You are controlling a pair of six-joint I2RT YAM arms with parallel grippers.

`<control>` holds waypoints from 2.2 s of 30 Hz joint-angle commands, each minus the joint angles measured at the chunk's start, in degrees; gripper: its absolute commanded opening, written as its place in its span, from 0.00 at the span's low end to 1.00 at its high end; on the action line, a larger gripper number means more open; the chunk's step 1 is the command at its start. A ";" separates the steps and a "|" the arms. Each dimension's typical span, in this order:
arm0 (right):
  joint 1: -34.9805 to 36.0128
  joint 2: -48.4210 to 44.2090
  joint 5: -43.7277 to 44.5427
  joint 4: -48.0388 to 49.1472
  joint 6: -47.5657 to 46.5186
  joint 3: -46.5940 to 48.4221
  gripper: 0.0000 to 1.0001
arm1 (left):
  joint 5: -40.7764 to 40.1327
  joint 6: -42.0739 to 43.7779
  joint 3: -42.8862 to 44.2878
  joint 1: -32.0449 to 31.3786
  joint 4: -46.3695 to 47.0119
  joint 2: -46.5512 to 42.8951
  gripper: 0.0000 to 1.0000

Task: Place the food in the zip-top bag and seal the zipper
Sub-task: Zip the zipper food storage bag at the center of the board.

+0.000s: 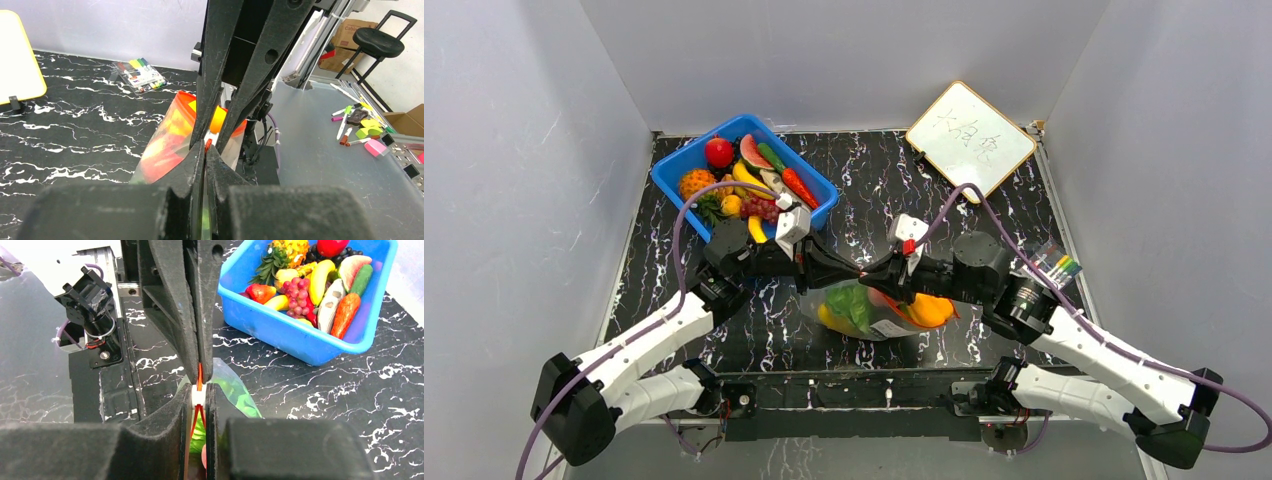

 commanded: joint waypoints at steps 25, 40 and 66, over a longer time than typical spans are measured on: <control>0.34 -6.07 3.68 -5.72 -0.92 0.59 0.00 | -0.31 4.01 2.83 0.07 -3.97 -1.03 0.17; 0.37 0.64 0.01 -5.50 1.28 5.62 0.00 | 9.03 22.08 16.66 0.07 -32.85 6.03 0.00; 0.36 -2.31 -3.25 -10.35 -2.15 8.41 0.00 | 17.16 29.76 22.44 0.32 -43.34 6.74 0.46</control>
